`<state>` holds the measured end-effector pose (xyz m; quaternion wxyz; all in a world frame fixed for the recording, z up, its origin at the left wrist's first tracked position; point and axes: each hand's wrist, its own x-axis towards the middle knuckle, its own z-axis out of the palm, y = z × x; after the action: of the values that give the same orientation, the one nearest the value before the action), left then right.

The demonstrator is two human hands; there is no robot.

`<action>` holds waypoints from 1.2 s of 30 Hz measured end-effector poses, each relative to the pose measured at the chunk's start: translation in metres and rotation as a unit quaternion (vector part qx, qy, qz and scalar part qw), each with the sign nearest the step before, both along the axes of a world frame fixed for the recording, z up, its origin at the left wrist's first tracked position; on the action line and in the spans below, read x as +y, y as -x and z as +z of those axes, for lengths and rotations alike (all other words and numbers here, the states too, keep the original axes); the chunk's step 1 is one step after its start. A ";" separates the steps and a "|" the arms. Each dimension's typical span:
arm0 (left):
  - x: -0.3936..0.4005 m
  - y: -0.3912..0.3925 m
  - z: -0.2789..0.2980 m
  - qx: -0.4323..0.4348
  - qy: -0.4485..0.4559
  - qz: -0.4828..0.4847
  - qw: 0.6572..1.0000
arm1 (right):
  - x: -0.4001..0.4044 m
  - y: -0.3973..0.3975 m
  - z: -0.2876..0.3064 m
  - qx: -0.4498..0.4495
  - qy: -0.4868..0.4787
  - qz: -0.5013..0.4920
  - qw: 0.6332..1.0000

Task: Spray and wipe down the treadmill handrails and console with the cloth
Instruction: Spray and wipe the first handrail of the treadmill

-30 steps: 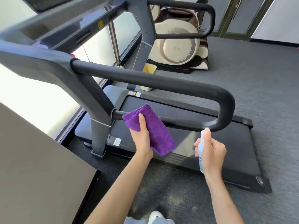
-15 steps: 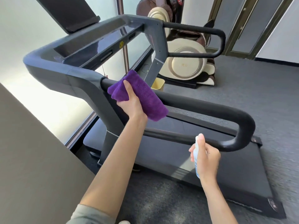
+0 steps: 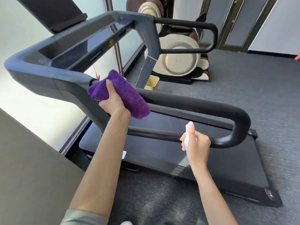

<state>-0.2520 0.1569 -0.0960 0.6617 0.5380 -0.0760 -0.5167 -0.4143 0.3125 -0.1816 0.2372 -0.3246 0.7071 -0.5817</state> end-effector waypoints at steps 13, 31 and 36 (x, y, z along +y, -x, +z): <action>0.054 0.082 -0.003 0.012 0.042 -0.093 0.995 | 0.014 0.024 -0.002 0.006 -0.007 -0.011 1.000; 0.048 0.077 0.008 -0.041 0.000 -0.064 0.997 | 0.034 0.055 0.009 0.008 -0.016 -0.025 1.000; 0.045 0.075 0.005 -0.058 -0.014 -0.074 0.995 | 0.036 0.055 0.018 0.009 -0.026 -0.041 0.999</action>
<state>-0.3271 0.2019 -0.0913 0.6087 0.5688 -0.1469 -0.5332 -0.4691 0.3486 -0.1634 0.2155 -0.2945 0.7366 -0.5695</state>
